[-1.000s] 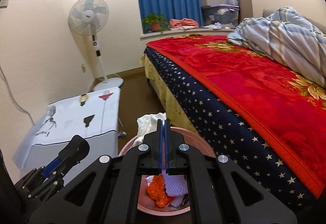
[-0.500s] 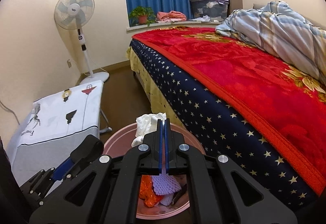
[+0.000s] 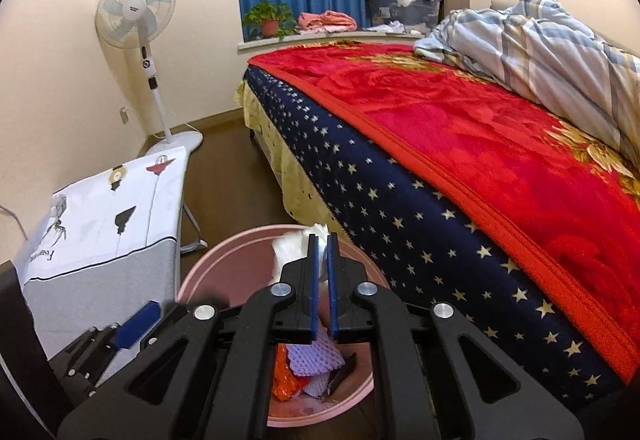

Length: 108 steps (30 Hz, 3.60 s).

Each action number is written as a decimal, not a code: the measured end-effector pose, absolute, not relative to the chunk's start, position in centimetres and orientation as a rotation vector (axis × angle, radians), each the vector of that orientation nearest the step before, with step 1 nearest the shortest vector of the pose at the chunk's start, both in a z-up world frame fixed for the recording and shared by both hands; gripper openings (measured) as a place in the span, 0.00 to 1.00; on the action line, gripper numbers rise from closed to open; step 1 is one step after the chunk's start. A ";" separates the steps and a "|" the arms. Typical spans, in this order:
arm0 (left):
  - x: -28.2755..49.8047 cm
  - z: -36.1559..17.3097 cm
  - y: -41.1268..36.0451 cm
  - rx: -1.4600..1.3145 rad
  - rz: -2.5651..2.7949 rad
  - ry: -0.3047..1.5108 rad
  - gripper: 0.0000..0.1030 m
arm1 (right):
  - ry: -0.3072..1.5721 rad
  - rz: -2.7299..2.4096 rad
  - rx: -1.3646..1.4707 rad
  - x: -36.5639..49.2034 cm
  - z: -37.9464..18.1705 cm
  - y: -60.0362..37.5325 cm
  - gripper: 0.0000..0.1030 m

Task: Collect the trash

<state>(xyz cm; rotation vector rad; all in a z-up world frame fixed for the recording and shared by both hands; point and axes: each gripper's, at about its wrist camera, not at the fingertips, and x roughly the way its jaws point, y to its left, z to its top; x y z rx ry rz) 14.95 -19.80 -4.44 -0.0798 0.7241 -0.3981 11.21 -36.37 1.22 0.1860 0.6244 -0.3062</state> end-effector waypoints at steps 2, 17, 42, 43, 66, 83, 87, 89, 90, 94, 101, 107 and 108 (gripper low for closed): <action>15.0 -4.3 -19.4 -0.083 -0.391 0.721 0.47 | 0.632 -0.317 0.193 11.1 1.1 -36.6 0.25; 10.6 -0.1 -15.0 -0.065 -0.330 0.613 0.66 | 0.597 -0.223 0.185 8.1 3.7 -34.2 0.65; -3.0 3.7 -6.2 -0.024 -0.086 0.527 0.92 | 0.542 -0.070 0.024 -2.2 4.7 -26.8 0.95; -3.2 3.5 -5.9 -0.029 -0.077 0.530 0.92 | 0.542 -0.068 0.024 -2.2 4.5 -26.6 0.95; -1.2 1.2 -2.6 -0.097 0.052 0.562 0.92 | 0.591 -0.045 -0.013 0.3 1.7 -23.6 0.95; -1.2 1.1 -2.7 -0.102 0.044 0.568 0.92 | 0.597 -0.037 -0.020 0.5 1.3 -23.3 0.95; -1.2 1.2 -2.7 -0.101 0.043 0.567 0.92 | 0.595 -0.037 -0.023 0.5 1.3 -23.3 0.95; -1.2 1.2 -2.7 -0.101 0.043 0.567 0.92 | 0.595 -0.037 -0.023 0.5 1.3 -23.3 0.95; -1.2 1.2 -2.7 -0.101 0.043 0.567 0.92 | 0.596 -0.037 -0.022 0.5 1.3 -23.3 0.95; -1.2 1.1 -2.7 -0.103 0.043 0.569 0.92 | 0.597 -0.037 -0.022 0.4 1.4 -23.3 0.95; -1.2 1.1 -2.7 -0.104 0.042 0.569 0.92 | 0.597 -0.038 -0.023 0.4 1.4 -23.2 0.95; -1.2 1.1 -2.7 -0.103 0.043 0.569 0.92 | 0.597 -0.038 -0.024 0.4 1.4 -23.2 0.95; -1.1 1.1 -2.7 -0.103 0.043 0.569 0.92 | 0.596 -0.038 -0.025 0.4 1.4 -23.2 0.95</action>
